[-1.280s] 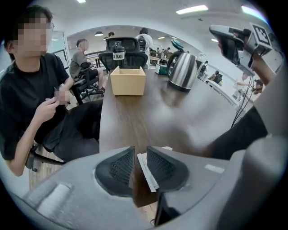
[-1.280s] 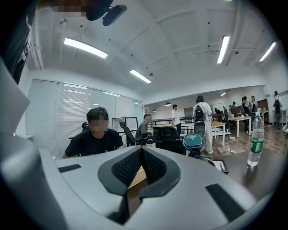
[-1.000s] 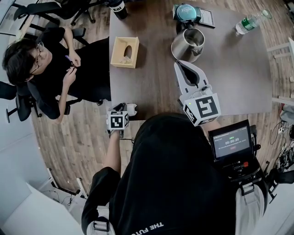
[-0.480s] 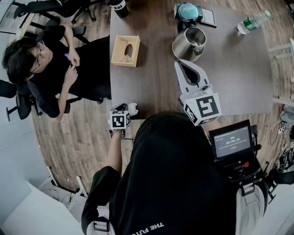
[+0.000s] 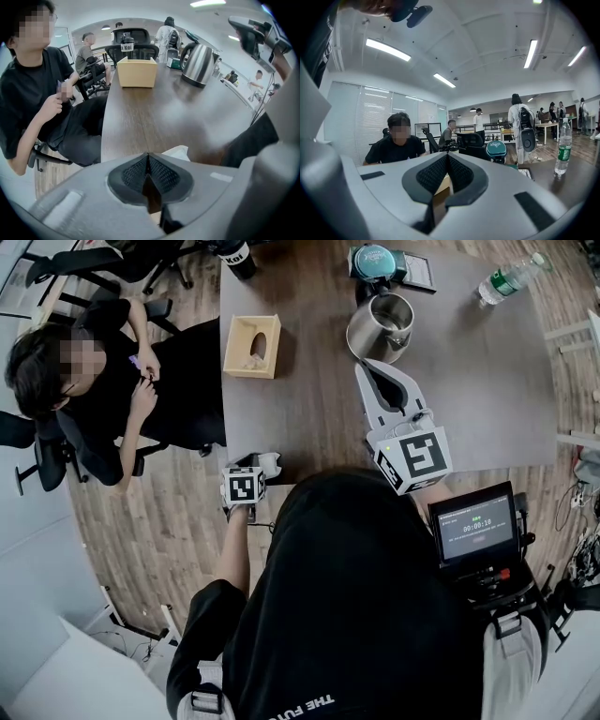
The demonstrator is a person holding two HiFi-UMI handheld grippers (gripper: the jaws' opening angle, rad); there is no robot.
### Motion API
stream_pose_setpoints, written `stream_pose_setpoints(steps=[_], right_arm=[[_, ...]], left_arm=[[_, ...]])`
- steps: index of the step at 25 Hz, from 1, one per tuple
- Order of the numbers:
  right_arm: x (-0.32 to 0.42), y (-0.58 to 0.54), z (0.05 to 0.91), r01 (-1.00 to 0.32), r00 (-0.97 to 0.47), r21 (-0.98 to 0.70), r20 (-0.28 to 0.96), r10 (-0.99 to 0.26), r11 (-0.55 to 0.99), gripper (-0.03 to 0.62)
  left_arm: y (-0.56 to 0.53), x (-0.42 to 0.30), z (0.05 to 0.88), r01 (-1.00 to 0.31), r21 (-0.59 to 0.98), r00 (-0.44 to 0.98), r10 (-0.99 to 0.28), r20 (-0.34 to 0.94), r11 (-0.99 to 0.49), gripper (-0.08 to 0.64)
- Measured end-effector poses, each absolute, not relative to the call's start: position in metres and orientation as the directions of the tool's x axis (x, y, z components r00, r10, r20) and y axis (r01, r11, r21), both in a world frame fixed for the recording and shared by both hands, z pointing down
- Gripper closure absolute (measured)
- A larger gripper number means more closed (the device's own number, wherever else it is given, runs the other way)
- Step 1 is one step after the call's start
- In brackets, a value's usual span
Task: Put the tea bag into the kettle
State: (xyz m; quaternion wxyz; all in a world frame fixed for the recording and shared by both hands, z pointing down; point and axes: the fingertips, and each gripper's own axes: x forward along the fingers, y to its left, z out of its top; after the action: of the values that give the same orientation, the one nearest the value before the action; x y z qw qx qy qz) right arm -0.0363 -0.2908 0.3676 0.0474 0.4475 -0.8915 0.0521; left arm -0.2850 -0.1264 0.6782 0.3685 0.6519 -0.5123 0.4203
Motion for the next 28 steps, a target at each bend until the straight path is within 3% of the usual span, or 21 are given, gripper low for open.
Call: stream_pose_setpoints(steps=[28], right_arm=[[-0.02,-0.293,0.372,-0.829,-0.559,-0.06,0.116,-0.821,0.556,0.588]], left_arm=[[-0.19,-0.264,0.613,-0.967,0.049,0.187,-0.56,0.807,-0.252,0.555]])
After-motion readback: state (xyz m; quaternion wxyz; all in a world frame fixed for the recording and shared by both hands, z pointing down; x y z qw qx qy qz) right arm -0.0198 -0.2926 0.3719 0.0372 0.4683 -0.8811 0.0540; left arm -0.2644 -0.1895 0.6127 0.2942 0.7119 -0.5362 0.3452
